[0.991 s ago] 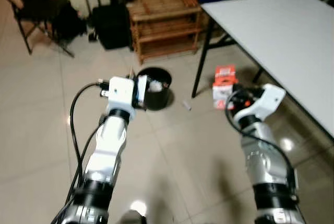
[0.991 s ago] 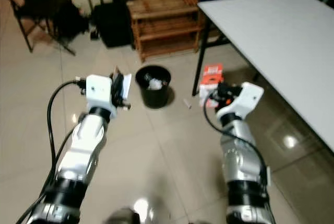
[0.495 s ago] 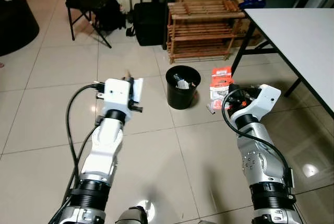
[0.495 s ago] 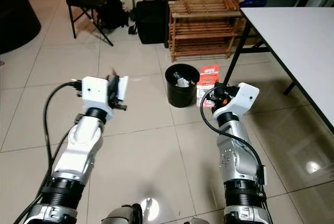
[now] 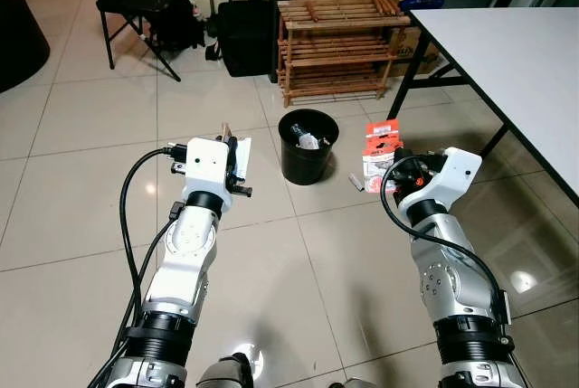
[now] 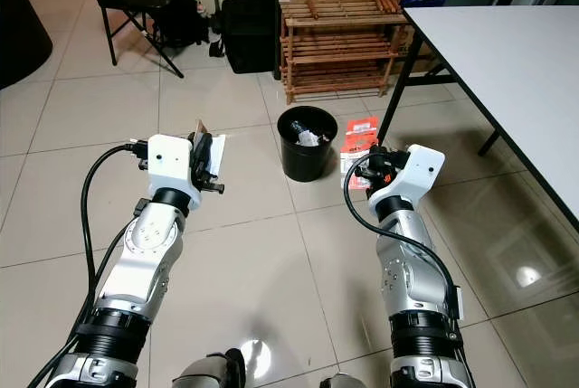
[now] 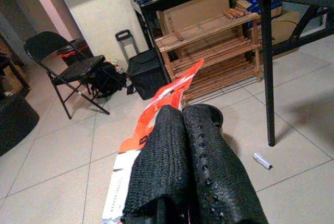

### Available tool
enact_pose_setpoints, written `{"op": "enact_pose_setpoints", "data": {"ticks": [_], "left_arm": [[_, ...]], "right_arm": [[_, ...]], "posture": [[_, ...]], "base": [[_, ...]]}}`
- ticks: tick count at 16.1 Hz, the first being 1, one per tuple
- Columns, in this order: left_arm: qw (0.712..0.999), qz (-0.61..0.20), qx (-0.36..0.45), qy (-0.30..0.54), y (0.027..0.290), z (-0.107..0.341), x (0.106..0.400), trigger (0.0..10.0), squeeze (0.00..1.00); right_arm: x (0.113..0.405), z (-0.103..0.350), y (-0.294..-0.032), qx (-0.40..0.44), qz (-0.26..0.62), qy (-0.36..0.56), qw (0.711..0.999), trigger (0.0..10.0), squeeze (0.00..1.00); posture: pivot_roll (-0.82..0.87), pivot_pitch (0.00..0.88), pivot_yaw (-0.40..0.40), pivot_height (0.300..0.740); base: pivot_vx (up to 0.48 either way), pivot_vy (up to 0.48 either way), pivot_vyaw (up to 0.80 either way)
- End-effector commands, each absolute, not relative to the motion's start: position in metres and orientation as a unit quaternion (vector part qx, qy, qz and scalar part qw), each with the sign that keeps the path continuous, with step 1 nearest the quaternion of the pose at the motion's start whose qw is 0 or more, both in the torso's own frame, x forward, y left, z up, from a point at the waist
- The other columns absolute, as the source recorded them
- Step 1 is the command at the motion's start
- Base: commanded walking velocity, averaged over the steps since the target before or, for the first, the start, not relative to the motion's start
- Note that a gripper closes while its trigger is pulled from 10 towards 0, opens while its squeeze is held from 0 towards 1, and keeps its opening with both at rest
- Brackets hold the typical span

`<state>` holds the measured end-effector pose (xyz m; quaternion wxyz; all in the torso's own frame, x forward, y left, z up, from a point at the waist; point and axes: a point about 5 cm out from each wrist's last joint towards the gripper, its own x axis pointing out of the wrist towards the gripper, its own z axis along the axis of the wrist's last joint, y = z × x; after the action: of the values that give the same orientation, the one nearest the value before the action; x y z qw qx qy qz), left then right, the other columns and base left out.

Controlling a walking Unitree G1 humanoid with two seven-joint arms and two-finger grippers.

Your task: Picking trash to rubbish bin

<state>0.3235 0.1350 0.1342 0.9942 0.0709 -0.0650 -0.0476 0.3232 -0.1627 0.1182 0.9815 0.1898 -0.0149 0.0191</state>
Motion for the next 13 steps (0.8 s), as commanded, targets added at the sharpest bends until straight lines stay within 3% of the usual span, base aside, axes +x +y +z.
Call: {"op": "enact_pose_setpoints", "data": {"ticks": [1, 11, 13], "left_arm": [[0.995, -0.048, 0.071, -0.055, 0.1345, 0.1318, 0.3244, 10.0, 0.0], [0.995, -0.049, 0.074, -0.053, 0.1346, 0.1312, 0.325, 10.0, 0.0], [0.995, -0.049, 0.075, -0.052, 0.1348, 0.131, 0.325, 10.0, 0.0]], "right_arm": [[0.3234, 0.1163, -0.1641, 0.183, 0.019, -0.009, 0.983, 10.0, 0.0], [0.3229, 0.1133, -0.1618, 0.178, 0.025, -0.004, 0.984, 10.0, 0.0], [0.3228, 0.1129, -0.1615, 0.178, 0.026, -0.003, 0.984, 10.0, 0.0]], "posture": [[-0.01, 0.112, -0.037, 0.74], [-0.01, 0.113, -0.036, 0.74], [-0.01, 0.113, -0.036, 0.74]], "base": [[0.0, 0.0, 0.0], [0.0, 0.0, 0.0], [0.251, 0.0, 0.0]]}}
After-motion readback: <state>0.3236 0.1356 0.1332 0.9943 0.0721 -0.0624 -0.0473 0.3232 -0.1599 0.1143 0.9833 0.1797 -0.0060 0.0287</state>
